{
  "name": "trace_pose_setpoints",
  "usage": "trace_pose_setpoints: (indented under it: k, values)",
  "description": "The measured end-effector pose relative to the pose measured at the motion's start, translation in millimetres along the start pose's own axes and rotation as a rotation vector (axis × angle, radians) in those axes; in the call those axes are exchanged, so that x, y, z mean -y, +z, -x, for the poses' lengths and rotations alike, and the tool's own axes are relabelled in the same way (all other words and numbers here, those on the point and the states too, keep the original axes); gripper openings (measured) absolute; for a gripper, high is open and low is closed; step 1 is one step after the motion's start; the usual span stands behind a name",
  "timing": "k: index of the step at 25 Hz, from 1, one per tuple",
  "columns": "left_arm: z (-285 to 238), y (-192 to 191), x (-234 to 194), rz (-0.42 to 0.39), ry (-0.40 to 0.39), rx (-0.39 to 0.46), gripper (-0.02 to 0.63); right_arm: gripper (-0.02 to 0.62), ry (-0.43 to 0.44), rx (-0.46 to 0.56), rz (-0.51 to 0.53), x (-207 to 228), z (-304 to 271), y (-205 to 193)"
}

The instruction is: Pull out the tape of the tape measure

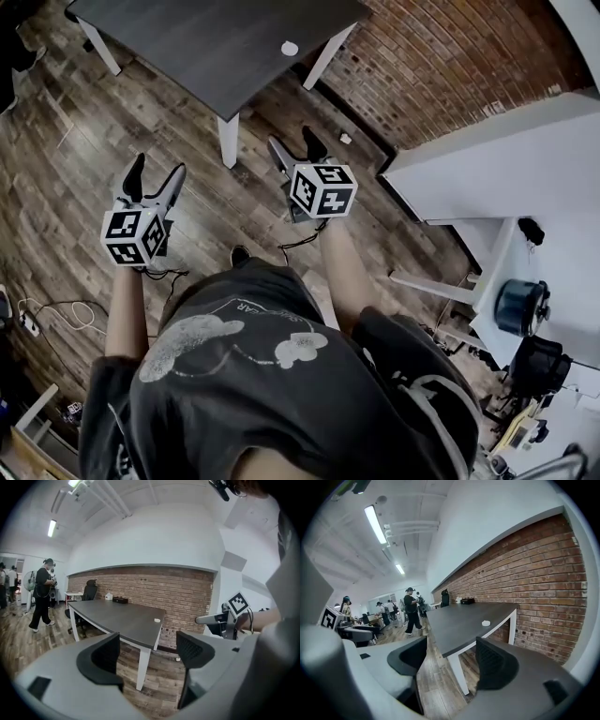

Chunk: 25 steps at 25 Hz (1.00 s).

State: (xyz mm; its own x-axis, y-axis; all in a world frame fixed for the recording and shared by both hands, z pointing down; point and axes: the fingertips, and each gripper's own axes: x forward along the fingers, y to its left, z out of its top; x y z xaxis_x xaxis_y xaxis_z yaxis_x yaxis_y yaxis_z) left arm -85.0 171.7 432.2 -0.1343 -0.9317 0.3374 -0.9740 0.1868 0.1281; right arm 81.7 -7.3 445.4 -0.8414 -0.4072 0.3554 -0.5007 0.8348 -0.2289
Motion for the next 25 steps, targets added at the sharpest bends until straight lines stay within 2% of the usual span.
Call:
trace_pose_setpoints:
  k: [4,8,14,25]
  values:
    - [-38,6,-8,-0.017,-0.021,-0.032,0.368,0.314,-0.001,-0.007,-0.014,20,-32,11]
    - [-65,6,-22,0.002,-0.045,-0.053,0.369,0.314,-0.012,-0.014,-0.015,29,-57,16]
    - [-137,27,-48,0.004,-0.131,-0.062,0.37,0.314,-0.092,-0.033,-0.044,62,-98,23]
    - [-302,83,-81,-0.125,-0.422,-0.142,0.368,0.314,-0.299,-0.046,-0.097,114,-189,62]
